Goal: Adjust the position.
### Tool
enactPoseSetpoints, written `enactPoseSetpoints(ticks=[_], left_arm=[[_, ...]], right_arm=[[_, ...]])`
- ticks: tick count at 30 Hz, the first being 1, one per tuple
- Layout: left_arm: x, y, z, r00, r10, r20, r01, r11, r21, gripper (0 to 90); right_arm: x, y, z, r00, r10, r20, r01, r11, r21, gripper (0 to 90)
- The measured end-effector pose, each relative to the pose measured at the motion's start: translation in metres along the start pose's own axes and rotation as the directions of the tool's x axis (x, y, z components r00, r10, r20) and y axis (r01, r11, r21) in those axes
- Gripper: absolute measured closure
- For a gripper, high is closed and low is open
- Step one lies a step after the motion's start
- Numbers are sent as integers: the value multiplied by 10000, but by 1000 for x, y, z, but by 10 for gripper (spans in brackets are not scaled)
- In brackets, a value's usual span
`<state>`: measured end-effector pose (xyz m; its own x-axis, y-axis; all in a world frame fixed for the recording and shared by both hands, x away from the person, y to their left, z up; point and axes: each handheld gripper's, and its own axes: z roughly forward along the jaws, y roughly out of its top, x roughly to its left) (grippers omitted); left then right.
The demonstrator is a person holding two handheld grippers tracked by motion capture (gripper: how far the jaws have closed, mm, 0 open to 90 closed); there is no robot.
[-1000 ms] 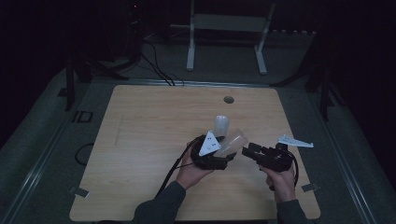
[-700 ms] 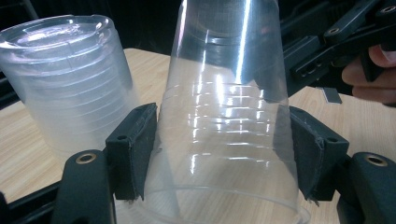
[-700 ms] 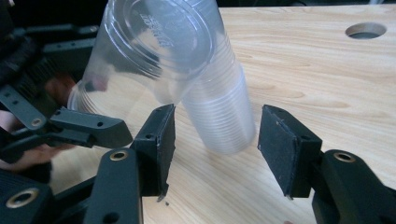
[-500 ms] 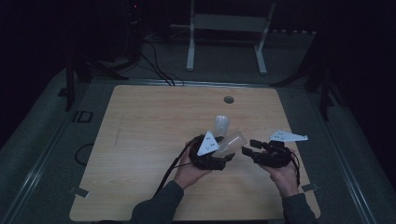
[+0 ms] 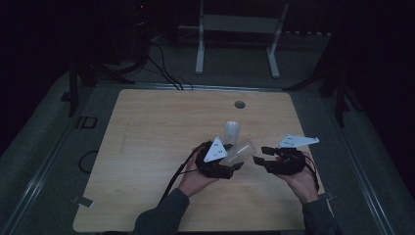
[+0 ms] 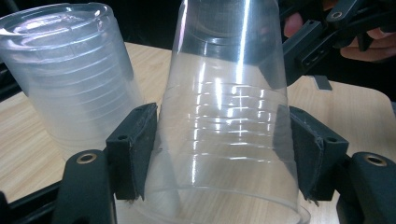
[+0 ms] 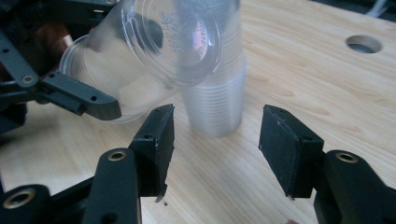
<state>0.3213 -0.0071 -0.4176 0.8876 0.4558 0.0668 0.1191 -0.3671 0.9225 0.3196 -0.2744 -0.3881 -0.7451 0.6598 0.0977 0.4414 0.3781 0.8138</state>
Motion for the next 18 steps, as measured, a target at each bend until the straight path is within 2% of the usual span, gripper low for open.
enactPoseSetpoints(ticks=[7,13,18], left_arm=[[3,-2,-4,10000,29,92,-29,10000,55,317],[3,-2,-6,9994,129,331,-134,9998,130,317],[4,-2,-6,9988,281,395,-291,9993,252,317]], right_arm=[[-3,2,5,9978,-332,-571,357,9984,437,420],[-4,5,8,9941,-708,-826,773,9940,780,419],[-4,7,10,9878,-1270,-902,1384,9812,1344,417]])
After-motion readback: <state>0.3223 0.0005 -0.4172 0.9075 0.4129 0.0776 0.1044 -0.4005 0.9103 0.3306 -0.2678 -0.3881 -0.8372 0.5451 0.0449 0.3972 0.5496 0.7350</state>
